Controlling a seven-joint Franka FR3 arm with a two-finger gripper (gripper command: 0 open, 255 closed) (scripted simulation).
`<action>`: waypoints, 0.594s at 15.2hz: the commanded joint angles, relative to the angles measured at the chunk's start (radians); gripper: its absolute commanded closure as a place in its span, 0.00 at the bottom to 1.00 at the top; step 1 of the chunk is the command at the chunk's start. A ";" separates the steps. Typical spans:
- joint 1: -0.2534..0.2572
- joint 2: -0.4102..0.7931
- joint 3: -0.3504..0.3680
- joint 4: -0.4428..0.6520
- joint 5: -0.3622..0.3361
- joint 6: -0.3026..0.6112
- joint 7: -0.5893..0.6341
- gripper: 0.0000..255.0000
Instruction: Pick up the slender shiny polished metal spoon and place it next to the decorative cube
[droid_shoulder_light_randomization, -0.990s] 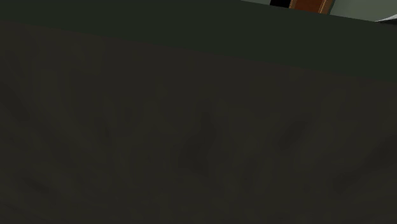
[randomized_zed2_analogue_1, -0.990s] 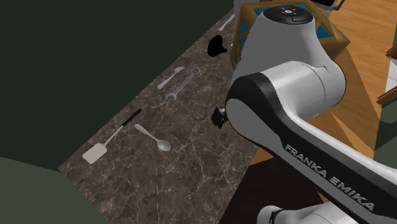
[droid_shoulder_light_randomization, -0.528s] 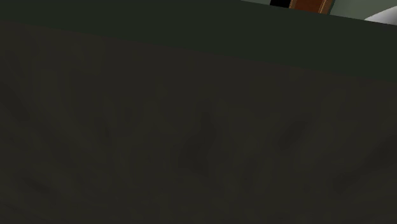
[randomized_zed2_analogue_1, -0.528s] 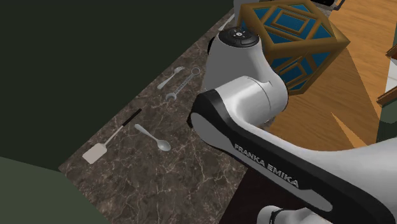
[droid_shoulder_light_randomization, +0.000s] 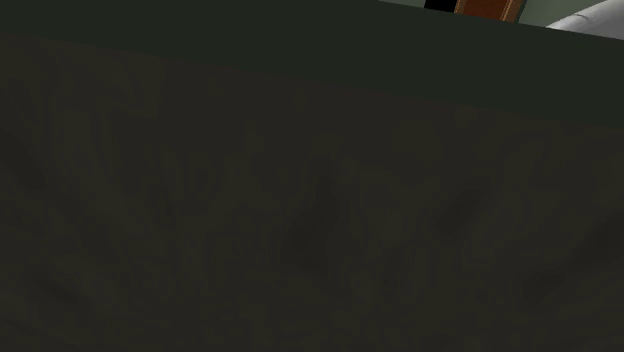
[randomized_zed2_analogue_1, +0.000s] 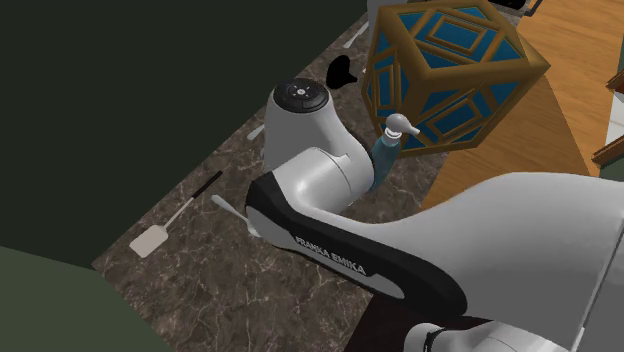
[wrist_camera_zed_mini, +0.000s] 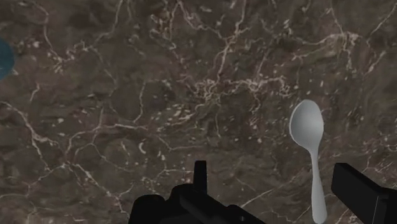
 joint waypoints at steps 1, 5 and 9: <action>0.010 0.063 0.024 0.029 -0.012 0.052 0.014 0.00; 0.031 0.192 0.067 0.101 -0.060 0.139 0.056 0.00; 0.060 0.324 0.095 0.189 -0.137 0.208 0.113 0.00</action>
